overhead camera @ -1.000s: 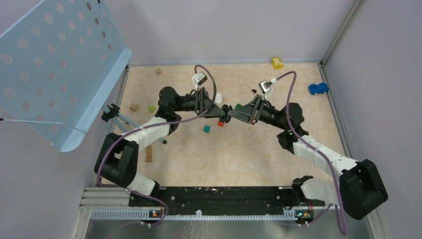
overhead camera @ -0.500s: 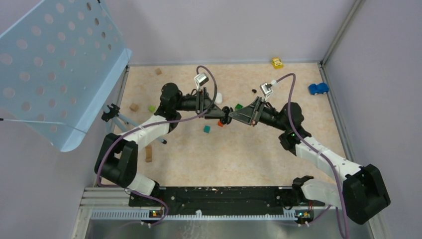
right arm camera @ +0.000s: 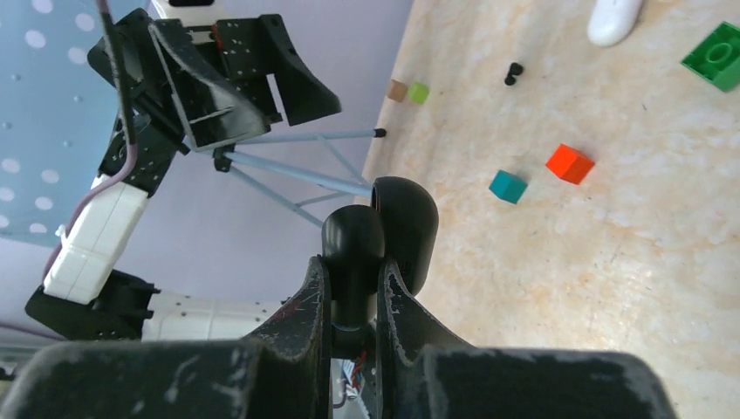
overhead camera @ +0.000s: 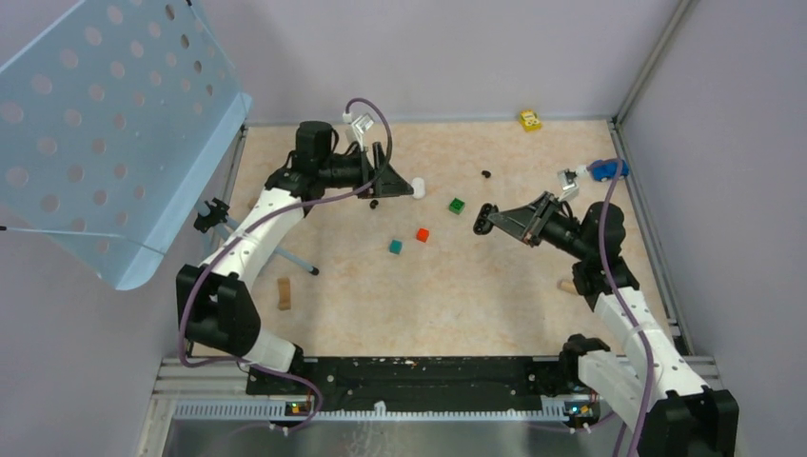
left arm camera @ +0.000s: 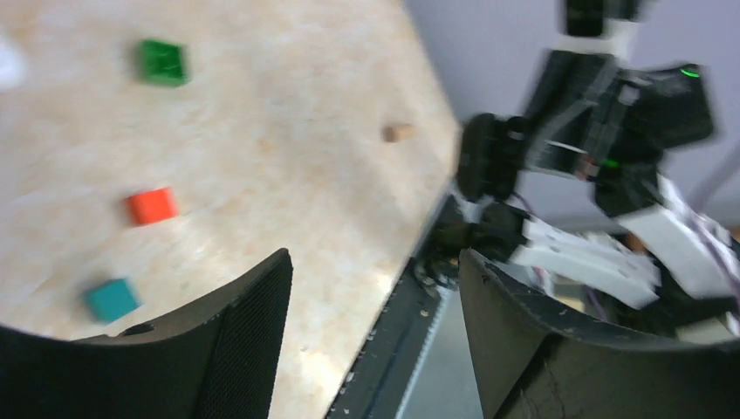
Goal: Insert the wireless bluetooth earbuds into the charging case
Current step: Pick up the right earbud from the corner of the board.
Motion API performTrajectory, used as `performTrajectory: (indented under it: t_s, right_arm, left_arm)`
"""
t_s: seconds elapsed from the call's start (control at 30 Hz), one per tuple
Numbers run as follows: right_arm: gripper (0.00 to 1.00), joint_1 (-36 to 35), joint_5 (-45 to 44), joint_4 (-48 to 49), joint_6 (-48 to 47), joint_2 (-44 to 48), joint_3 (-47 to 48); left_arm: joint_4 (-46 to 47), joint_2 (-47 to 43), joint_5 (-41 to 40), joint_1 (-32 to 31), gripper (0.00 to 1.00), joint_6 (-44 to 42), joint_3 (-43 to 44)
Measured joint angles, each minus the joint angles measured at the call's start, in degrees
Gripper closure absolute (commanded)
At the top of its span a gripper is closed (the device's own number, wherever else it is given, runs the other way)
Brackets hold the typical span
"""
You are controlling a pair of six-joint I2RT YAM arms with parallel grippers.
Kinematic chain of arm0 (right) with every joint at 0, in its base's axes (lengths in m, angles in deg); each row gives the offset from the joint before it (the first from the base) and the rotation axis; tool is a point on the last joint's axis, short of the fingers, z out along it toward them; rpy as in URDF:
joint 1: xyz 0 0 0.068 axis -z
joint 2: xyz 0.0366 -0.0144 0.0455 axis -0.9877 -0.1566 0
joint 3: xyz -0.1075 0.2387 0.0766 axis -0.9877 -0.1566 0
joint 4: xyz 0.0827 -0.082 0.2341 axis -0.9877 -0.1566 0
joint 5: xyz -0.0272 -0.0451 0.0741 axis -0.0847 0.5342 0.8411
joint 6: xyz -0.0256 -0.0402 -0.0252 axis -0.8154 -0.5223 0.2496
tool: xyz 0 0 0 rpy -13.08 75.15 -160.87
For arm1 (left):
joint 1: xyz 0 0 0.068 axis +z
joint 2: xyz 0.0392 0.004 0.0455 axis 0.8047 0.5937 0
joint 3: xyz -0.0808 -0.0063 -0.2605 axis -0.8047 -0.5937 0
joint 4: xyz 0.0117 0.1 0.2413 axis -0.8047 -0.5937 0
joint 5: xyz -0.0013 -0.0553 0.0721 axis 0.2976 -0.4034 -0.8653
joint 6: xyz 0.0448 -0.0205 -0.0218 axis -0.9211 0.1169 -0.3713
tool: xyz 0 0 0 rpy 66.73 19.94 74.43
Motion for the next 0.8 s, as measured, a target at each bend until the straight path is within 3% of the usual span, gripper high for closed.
performTrajectory:
  t_s: [0.07,0.23,0.47,0.6,0.8]
  right_arm:
    - [1.0,1.1,0.4,-2.7,-1.0,0.5,0.0]
    - [1.0,1.6,1.3,-6.3,-2.5,0.5,0.0]
    - [1.0,1.6,1.7,-6.6,-2.9,0.2,0.0]
    - [1.0,1.6,1.7,-6.9,-3.0,-0.3,0.0]
    - [1.0,1.6,1.8,-7.6,-3.5,-1.5,0.1]
  left_arm:
    - [-5.0,0.4,-7.3,-0.3,0.27,-3.8,0.0]
    - [-16.3,7.9,-25.8,-0.7,0.5,-11.8,3.0]
    - [-20.8,19.3,-47.6,-1.3,0.59,-15.8,6.2]
    - [-20.8,25.1,-55.1,-1.7,0.6,-16.5,10.0]
    - [-20.4,30.9,-59.5,-1.7,0.62,-17.7,15.4]
